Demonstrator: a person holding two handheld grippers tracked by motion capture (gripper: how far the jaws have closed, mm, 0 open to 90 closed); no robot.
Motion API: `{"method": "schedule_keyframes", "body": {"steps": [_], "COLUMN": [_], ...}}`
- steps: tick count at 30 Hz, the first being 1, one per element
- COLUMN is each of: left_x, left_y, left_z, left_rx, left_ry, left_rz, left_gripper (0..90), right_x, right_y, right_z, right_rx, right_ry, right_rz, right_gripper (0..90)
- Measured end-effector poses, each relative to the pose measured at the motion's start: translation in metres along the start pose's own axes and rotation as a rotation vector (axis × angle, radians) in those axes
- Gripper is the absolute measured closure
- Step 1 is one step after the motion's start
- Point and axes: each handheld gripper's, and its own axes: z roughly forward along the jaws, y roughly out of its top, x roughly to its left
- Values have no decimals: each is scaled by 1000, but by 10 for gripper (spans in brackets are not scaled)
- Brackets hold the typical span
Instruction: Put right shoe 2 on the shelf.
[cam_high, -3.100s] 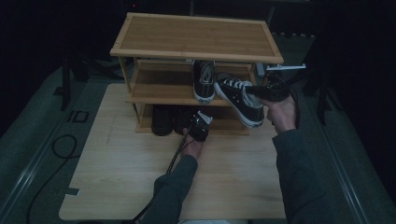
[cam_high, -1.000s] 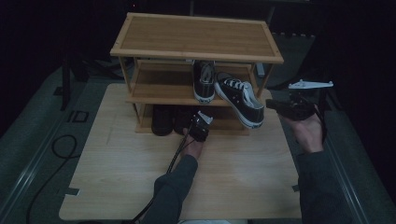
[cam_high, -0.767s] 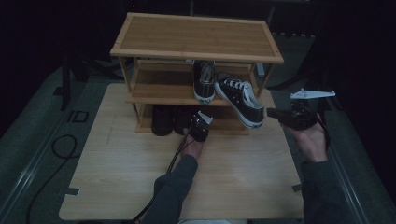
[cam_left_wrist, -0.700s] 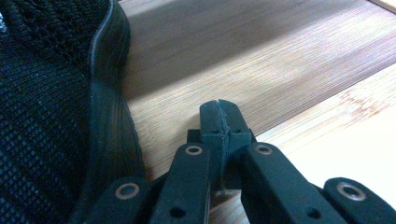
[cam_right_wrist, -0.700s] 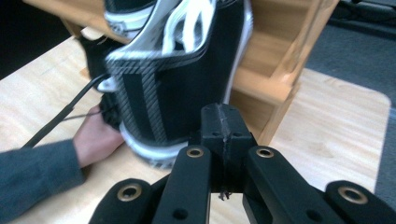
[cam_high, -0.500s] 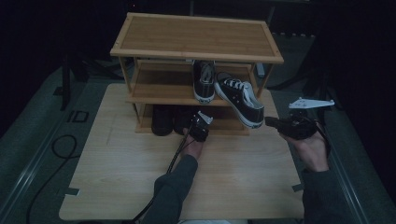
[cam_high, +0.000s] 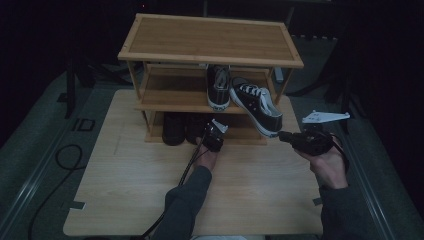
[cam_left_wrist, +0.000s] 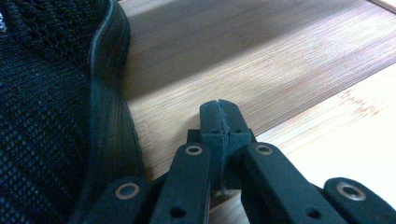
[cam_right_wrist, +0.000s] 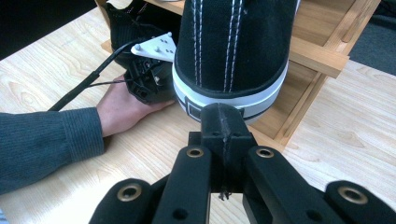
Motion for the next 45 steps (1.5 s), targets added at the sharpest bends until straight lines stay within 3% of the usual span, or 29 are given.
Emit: {"method": "schedule_keyframes", "body": {"steps": [13, 20, 29, 45], "left_x": [0, 0, 0, 0], "left_y": [0, 0, 0, 0], "left_z": [0, 0, 0, 0], "left_rx": [0, -2, -2, -2], "left_ry": [0, -4, -2, -7], "left_rz": [-1, -9, -14, -17], "left_gripper": [900, 900, 900, 900], "right_x": [8, 15, 23, 27], "right_y": [6, 15, 27, 35], "right_z": [4, 16, 33, 49], "right_rx": [-24, -27, -20, -38], "right_ry": [21, 55, 46, 76], "right_rz": [-13, -31, -54, -49], "right_gripper": [900, 900, 900, 900]}}
